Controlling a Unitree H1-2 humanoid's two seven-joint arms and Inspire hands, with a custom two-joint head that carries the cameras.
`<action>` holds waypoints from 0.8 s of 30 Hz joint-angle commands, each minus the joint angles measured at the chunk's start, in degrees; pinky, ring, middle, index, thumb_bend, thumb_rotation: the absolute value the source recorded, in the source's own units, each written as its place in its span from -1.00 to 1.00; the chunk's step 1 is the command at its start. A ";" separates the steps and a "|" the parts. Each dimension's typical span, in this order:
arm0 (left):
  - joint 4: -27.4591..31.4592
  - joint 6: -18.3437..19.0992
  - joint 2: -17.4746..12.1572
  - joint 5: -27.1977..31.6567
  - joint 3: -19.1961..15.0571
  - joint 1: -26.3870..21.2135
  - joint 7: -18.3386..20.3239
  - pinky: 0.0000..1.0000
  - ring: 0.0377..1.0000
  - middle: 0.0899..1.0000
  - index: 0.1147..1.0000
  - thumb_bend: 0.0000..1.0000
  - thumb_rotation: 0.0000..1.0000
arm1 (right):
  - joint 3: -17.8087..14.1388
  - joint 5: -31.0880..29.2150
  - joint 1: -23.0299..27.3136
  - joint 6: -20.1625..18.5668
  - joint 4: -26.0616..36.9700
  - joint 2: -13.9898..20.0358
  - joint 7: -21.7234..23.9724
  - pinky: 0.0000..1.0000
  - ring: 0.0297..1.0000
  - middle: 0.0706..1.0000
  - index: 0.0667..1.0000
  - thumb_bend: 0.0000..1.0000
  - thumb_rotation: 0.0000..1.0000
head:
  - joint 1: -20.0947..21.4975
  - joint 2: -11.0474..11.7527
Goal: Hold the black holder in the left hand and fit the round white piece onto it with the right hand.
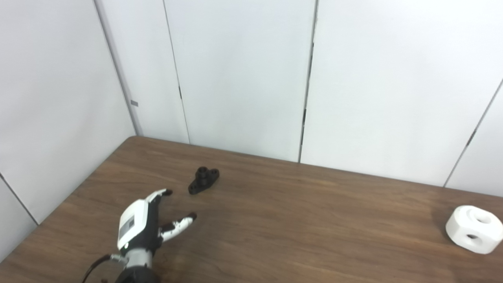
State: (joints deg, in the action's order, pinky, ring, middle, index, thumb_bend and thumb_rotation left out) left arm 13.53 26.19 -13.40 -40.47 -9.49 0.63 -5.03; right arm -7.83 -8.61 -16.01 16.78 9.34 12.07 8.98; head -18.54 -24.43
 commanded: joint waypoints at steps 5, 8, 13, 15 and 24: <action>-3.84 -1.23 -2.20 -0.60 0.91 -4.70 -2.76 0.65 0.82 0.77 0.60 0.57 -0.24 | 0.73 -0.37 -0.10 -1.92 -3.45 -0.90 -0.31 1.00 1.00 0.98 1.00 0.21 1.00 | -0.03 -0.21; -5.31 -1.13 -2.67 -0.41 1.21 -5.82 -2.88 0.67 0.83 0.77 0.60 0.59 -0.23 | 0.71 0.01 -0.08 -2.23 -3.17 -0.88 -0.45 1.00 1.00 0.99 1.00 0.25 1.00 | 0.17 -1.10; -6.88 -0.77 -3.37 -0.18 1.81 -7.23 -2.96 0.69 0.85 0.78 0.61 0.60 -0.20 | 0.96 -0.02 -0.15 -2.46 -2.33 -0.29 0.27 1.00 1.00 1.00 1.00 0.21 1.00 | -0.17 -2.74; -7.50 -0.82 -3.66 -0.26 2.16 -7.72 -3.15 0.69 0.85 0.78 0.61 0.60 -0.21 | 1.08 -0.06 -0.16 -2.22 -2.44 0.10 0.66 1.00 1.00 1.00 1.00 0.21 1.00 | -0.17 -2.74; -8.93 0.19 -4.71 -1.26 3.51 -9.48 -3.03 0.79 0.84 0.76 0.59 0.62 -0.20 | 1.21 -2.39 -0.62 -2.88 -1.64 1.12 1.94 1.00 1.00 1.00 1.00 0.19 1.00 | -0.74 -5.20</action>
State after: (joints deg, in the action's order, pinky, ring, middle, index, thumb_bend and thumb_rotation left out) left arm 4.14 26.45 -16.15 -40.41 -5.94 -6.55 -6.47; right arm -7.15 -10.46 -16.24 13.83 10.37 13.22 10.58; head -19.25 -29.62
